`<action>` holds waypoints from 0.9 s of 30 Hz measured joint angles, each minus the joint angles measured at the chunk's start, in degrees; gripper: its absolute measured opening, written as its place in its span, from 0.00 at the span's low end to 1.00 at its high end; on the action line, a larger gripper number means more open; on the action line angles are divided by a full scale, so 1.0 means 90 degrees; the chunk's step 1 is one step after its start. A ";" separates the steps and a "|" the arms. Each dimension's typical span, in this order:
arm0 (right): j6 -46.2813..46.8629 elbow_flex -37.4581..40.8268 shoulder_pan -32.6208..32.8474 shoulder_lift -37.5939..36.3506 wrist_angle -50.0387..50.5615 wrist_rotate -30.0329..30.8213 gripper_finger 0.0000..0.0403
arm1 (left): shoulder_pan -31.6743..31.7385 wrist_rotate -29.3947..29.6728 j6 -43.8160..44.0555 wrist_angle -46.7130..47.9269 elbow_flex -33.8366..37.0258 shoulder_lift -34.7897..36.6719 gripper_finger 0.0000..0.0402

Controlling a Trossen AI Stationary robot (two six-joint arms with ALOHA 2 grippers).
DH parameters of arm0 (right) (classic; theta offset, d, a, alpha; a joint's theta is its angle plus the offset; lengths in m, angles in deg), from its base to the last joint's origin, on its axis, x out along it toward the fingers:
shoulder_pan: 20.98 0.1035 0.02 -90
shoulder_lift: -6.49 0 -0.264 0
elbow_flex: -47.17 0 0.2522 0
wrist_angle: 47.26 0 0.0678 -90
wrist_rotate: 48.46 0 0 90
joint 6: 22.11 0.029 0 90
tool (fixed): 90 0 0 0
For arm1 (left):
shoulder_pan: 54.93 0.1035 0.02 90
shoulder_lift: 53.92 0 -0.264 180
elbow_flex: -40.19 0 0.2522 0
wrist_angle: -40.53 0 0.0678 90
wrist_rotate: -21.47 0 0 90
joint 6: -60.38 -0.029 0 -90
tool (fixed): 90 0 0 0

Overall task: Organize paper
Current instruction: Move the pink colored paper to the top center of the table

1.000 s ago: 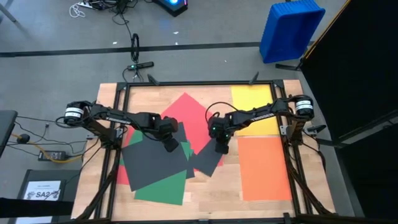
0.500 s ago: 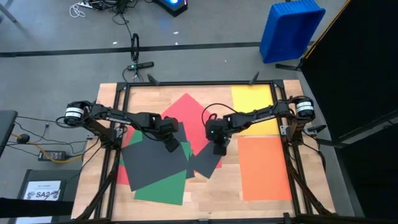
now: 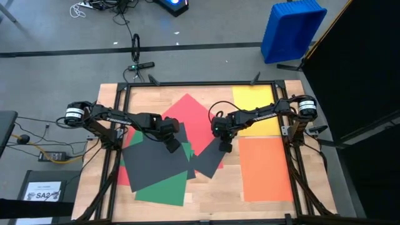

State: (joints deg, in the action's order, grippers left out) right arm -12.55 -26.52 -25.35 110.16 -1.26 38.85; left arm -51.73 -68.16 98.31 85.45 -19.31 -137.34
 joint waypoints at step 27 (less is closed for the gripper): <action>-0.0411 -0.0217 0.0228 -0.0080 0.0601 0.0589 0.00 | 0.0007 0.0307 -0.0305 -0.0319 0.0000 0.0000 0.00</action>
State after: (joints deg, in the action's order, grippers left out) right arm -16.25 -28.47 -23.30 109.45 4.14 44.16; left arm -51.66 -65.39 95.56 82.58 -19.31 -137.34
